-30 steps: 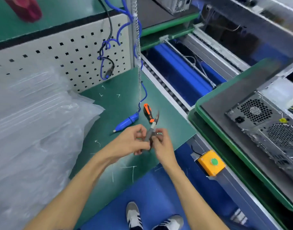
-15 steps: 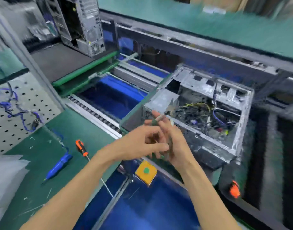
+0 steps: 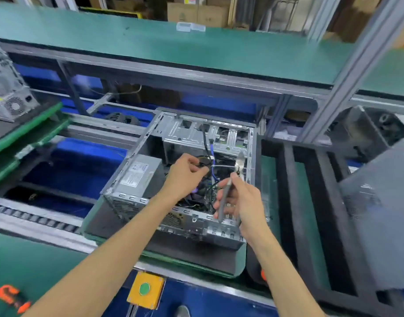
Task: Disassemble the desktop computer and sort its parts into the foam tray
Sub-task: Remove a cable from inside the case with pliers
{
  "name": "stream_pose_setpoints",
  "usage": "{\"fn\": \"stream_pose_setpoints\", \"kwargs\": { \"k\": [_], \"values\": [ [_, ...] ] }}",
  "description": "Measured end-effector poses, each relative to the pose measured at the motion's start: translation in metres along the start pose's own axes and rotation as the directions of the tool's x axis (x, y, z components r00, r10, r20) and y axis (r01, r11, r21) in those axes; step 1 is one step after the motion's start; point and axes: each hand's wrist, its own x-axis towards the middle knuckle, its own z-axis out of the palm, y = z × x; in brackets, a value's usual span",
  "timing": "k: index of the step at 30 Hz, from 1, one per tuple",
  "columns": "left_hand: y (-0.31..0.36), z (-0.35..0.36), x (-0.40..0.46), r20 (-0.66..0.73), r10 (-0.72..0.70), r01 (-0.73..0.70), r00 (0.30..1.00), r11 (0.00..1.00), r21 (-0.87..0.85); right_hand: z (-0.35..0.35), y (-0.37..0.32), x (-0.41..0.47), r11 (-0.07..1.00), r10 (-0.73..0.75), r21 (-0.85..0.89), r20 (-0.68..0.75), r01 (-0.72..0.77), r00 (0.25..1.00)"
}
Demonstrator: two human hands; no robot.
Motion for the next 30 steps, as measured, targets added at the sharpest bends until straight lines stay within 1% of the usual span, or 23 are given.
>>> {"fn": "stream_pose_setpoints", "kwargs": {
  "k": [1, 2, 4, 5, 6, 7, 9, 10, 11, 12, 13, 14, 15, 16, 17, 19, 22, 26, 30],
  "values": [
    [0.0, 0.008, 0.009, 0.0, 0.059, -0.059, 0.998, 0.995, 0.075, -0.001, 0.0, 0.002, 0.999, -0.012, -0.029, -0.001, 0.012, 1.0],
    [0.0, 0.016, 0.016, 0.008, 0.149, -0.148, 0.989, 0.976, 0.16, 0.0, 0.0, 0.004, 0.998, -0.025, -0.053, -0.003, 0.025, 1.0],
    [-0.001, 0.03, 0.026, 0.087, 0.305, -0.317, 0.948, 0.888, 0.334, 0.003, 0.0, 0.008, 0.996, -0.044, -0.075, -0.021, 0.042, 0.999],
    [-0.001, 0.035, 0.029, 0.139, 0.344, -0.37, 0.929, 0.834, 0.41, 0.004, 0.0, 0.009, 0.996, -0.047, -0.074, -0.036, 0.044, 0.998],
    [0.001, 0.039, 0.033, 0.174, 0.361, -0.4, 0.916, 0.785, 0.474, 0.004, 0.0, 0.01, 0.997, -0.045, -0.066, -0.047, 0.042, 0.998],
    [0.003, 0.041, 0.036, 0.18, 0.368, -0.406, 0.912, 0.748, 0.526, 0.004, 0.0, 0.01, 0.998, -0.039, -0.058, -0.052, 0.036, 0.998],
    [0.005, 0.041, 0.043, 0.113, 0.409, -0.399, 0.906, 0.731, 0.553, 0.004, -0.002, 0.009, 0.998, -0.015, -0.064, -0.039, 0.013, 0.999],
    [0.005, 0.039, 0.047, 0.066, 0.434, -0.401, 0.898, 0.751, 0.525, 0.004, -0.004, 0.009, 0.997, 0.006, -0.081, -0.023, -0.008, 1.0],
    [0.004, 0.034, 0.05, 0.018, 0.437, -0.397, 0.899, 0.798, 0.454, 0.004, -0.005, 0.01, 0.994, 0.034, -0.105, -0.003, -0.034, 0.999],
    [0.004, 0.029, 0.055, -0.016, 0.403, -0.377, 0.915, 0.869, 0.32, 0.005, -0.007, 0.012, 0.989, 0.065, -0.132, 0.017, -0.062, 0.998],
    [0.004, 0.024, 0.06, -0.018, 0.335, -0.329, 0.942, 0.935, 0.135, 0.006, -0.008, 0.014, 0.984, 0.094, -0.155, 0.032, -0.088, 0.995],
    [0.005, 0.019, 0.065, 0.016, 0.248, -0.246, 0.969, 0.967, -0.059, 0.007, -0.009, 0.016, 0.979, 0.123, -0.172, 0.042, -0.114, 0.991],
    [0.005, 0.015, 0.068, 0.066, 0.168, -0.15, 0.983, 0.962, -0.228, 0.007, -0.01, 0.019, 0.973, 0.153, -0.183, 0.051, -0.142, 0.987],
    [0.004, 0.01, 0.07, 0.117, 0.118, -0.069, 0.986, 0.932, -0.357, 0.008, -0.011, 0.021, 0.967, 0.182, -0.192, 0.06, -0.167, 0.981],
    [0.002, 0.006, 0.071, 0.156, 0.1, -0.022, 0.983, 0.898, -0.44, 0.009, -0.012, 0.023, 0.961, 0.206, -0.204, 0.07, -0.188, 0.976],
    [-0.003, 0.0, 0.069, 0.19, 0.125, -0.013, 0.974, 0.865, -0.501, 0.012, -0.016, 0.028, 0.939, 0.236, -0.277, 0.088, -0.204, 0.968],
    [-0.016, -0.002, 0.065, 0.202, 0.18, -0.058, 0.963, 0.866, -0.496, 0.019, -0.023, 0.035, 0.887, 0.259, -0.425, 0.135, -0.18, 0.957],
    [-0.021, -0.004, 0.06, 0.241, 0.234, -0.074, 0.942, 0.844, -0.532, 0.027, -0.028, 0.043, 0.851, 0.311, -0.481, 0.136, -0.211, 0.941],
    [-0.021, -0.005, 0.057, 0.205, 0.284, -0.121, 0.937, 0.811, -0.573, 0.022, -0.032, 0.045, 0.824, 0.332, -0.517, 0.105, -0.234, 0.937]
  ]
}}
